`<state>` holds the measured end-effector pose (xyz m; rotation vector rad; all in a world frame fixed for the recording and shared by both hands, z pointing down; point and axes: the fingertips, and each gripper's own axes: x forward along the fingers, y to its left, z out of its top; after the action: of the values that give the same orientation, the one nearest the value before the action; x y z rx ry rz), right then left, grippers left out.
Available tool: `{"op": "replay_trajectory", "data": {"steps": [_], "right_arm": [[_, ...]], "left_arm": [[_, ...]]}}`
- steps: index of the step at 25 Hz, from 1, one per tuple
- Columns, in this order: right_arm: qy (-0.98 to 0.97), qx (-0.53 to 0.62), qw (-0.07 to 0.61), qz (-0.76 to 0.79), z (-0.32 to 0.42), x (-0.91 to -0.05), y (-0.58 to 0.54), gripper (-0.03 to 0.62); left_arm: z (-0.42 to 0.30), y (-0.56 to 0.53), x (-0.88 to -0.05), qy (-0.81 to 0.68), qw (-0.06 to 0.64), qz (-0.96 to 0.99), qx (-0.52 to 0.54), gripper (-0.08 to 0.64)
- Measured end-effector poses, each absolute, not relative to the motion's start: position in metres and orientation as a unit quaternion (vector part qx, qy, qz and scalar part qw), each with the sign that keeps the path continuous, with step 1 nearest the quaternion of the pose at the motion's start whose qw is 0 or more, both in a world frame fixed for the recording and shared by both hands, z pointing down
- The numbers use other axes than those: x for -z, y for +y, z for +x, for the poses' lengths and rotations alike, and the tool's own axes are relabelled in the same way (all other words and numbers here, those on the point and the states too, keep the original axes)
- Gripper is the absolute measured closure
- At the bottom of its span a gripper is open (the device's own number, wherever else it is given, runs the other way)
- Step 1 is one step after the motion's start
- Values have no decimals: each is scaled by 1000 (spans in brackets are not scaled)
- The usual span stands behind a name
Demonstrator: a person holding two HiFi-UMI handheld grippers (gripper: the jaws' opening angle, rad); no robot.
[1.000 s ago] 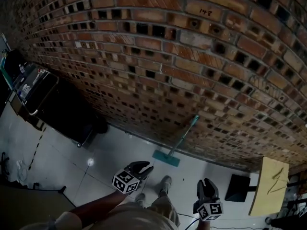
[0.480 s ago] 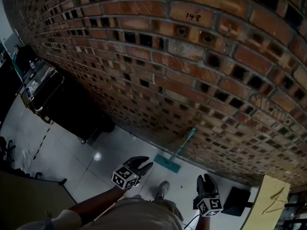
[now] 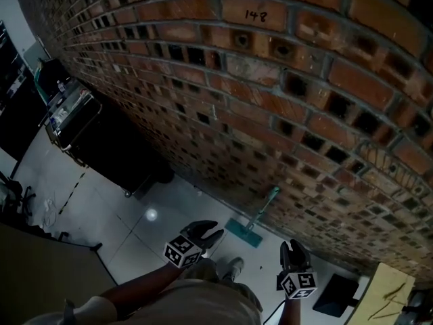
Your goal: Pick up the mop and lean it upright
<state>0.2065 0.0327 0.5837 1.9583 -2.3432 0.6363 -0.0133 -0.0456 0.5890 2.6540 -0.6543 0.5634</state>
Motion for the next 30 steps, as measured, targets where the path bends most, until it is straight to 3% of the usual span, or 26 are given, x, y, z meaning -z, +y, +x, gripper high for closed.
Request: {"op": "replay_trajectory", "data": {"steps": [15,22,30], "right_arm": [[-759,-251,92,593,195,-649,-11,457],[-756,-251,128,591,180,-687,-57,448],[-723,-298,164,602,172,-765,-82,448]], "left_arm": [[38,-71,-605,-173,188,946,-198,410],[54,-95,-620,-128,163,954,-215,405],[57,-117,-638,-85,161,954,-238,402]]}}
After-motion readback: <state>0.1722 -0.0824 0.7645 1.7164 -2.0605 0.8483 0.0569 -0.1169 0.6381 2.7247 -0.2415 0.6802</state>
